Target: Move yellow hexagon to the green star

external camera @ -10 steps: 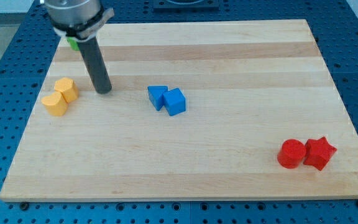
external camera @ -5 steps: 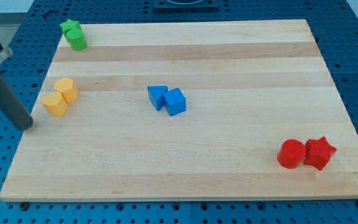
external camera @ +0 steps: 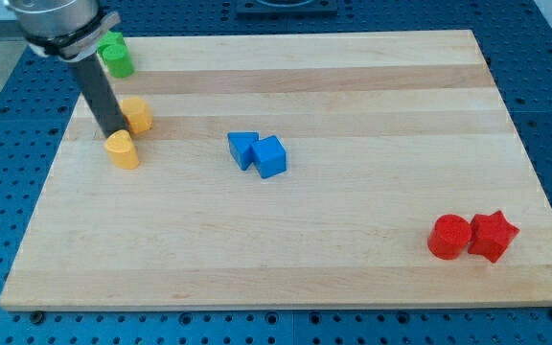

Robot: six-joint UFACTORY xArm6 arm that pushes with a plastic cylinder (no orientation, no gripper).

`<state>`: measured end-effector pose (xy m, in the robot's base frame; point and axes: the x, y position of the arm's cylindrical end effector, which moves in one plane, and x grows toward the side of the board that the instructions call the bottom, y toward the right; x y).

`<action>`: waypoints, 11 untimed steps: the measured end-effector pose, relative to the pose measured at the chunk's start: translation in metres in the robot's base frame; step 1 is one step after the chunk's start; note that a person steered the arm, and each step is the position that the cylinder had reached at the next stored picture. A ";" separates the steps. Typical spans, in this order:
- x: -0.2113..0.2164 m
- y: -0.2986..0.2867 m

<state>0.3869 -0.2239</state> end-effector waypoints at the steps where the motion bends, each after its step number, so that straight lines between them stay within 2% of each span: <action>1: -0.010 -0.002; 3: -0.016 -0.041; 5: -0.029 0.004; 9: -0.023 0.043; 11: -0.082 0.080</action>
<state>0.3052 -0.1434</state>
